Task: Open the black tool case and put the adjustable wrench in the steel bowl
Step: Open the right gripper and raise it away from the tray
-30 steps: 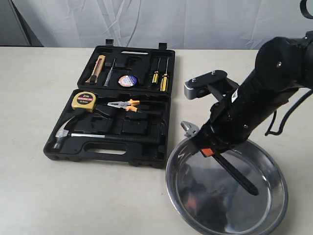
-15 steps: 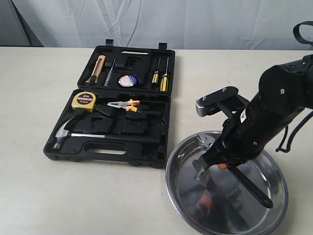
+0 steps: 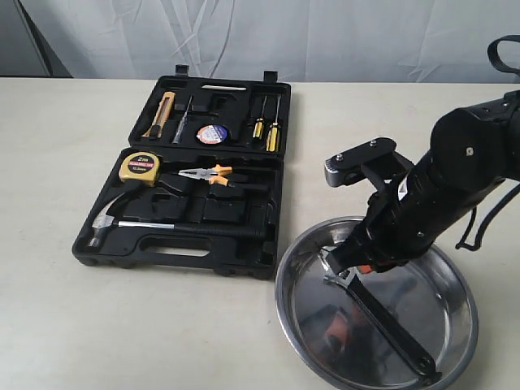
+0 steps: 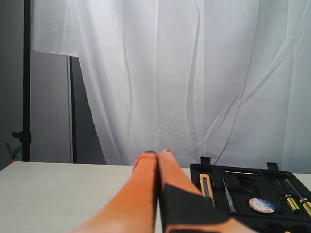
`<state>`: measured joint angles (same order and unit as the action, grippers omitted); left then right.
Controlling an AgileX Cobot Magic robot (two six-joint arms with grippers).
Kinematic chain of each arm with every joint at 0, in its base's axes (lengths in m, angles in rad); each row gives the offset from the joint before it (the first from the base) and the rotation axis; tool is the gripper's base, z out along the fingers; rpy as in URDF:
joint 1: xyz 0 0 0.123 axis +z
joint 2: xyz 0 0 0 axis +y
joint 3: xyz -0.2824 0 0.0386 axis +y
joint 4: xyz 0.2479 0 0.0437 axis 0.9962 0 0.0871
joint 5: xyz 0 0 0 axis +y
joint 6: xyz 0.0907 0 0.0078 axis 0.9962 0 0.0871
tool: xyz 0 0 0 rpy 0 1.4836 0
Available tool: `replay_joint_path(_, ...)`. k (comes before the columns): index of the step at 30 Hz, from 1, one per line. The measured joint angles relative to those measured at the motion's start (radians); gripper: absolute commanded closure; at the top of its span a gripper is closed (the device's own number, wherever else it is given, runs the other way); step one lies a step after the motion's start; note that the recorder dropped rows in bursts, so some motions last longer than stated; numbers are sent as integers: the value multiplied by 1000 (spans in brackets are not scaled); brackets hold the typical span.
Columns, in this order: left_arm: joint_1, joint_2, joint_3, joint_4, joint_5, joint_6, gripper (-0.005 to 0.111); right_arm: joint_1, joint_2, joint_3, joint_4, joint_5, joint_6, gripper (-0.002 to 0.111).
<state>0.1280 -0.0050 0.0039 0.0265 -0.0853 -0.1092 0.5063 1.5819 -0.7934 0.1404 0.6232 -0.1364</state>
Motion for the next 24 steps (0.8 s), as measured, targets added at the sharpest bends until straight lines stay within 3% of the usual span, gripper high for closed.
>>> replay_joint_path(1, 0, 0, 0, 0, 0, 0, 106, 0, -10, 0, 0, -10, 7, 109)
replay_joint_path(24, 0, 0, 0, 0, 0, 0, 106, 0, -772, 0, 0, -33, 24, 109)
